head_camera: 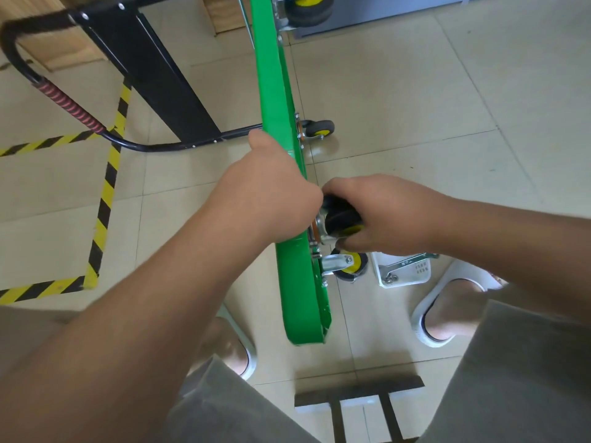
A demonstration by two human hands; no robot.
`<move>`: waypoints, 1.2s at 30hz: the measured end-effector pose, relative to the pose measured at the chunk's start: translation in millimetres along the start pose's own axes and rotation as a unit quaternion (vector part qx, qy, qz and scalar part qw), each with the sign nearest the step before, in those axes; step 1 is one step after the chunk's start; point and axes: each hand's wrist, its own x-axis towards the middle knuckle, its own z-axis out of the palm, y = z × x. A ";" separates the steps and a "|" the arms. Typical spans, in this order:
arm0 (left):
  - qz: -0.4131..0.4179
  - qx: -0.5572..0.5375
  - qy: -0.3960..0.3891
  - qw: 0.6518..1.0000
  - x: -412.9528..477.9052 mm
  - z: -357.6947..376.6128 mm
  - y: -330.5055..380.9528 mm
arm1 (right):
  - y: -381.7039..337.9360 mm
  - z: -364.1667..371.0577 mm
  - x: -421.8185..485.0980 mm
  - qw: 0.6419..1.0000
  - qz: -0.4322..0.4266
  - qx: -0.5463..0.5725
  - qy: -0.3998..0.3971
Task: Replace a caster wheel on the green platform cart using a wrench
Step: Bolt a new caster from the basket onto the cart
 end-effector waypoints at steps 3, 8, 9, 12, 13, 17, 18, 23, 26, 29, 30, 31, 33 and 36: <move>0.006 0.005 -0.001 1.000 0.4 0.6 -0.4 | 3.0 1.7 -1.3 1.000 -0.003 0.001 0.007; 0.011 0.009 0.001 1.000 -1.2 0.1 -1.6 | 8.1 -0.1 -3.9 0.999 -0.009 -0.021 0.022; 0.014 0.011 0.000 1.000 -1.7 0.1 -2.0 | 9.2 -1.7 -5.2 0.999 -0.008 -0.024 0.022; 0.021 0.017 0.008 1.000 -3.9 0.1 -2.4 | 15.0 -6.0 -9.1 0.999 0.005 -0.033 0.021; 0.023 0.018 0.012 1.000 -4.6 0.2 -2.5 | 18.6 -6.7 -9.9 0.999 0.012 -0.037 0.022; 0.026 0.007 0.022 0.999 -6.9 1.9 -3.4 | 37.6 -5.6 -10.4 0.996 0.064 -0.058 0.010; 0.029 0.004 0.026 0.999 -7.3 2.8 -4.0 | 42.6 -4.2 -9.7 0.995 0.081 -0.066 0.006; 0.047 -0.061 0.036 0.996 -8.7 7.3 -7.0 | 68.3 11.6 -3.2 0.980 0.167 -0.101 -0.040; 0.049 -0.126 0.031 0.990 -10.2 8.4 -8.3 | 85.1 25.1 2.3 0.969 0.216 -0.097 -0.072; 0.040 -0.188 0.030 0.981 -11.1 9.1 -9.5 | 98.8 38.2 7.1 0.958 0.258 -0.077 -0.099; 0.036 -0.206 0.029 0.978 -11.6 9.1 -9.6 | 103.4 42.5 8.2 0.955 0.270 -0.066 -0.104; 0.031 -0.222 0.028 0.974 -11.6 9.5 -9.8 | 108.1 46.7 8.8 0.952 0.283 -0.052 -0.106; 0.021 -0.255 0.024 0.966 -11.4 10.2 -10.2 | 117.8 54.9 9.4 0.943 0.312 -0.029 -0.112; 0.007 -0.300 0.016 0.954 -11.1 12.1 -11.6 | 129.8 66.3 9.3 0.929 0.349 0.002 -0.121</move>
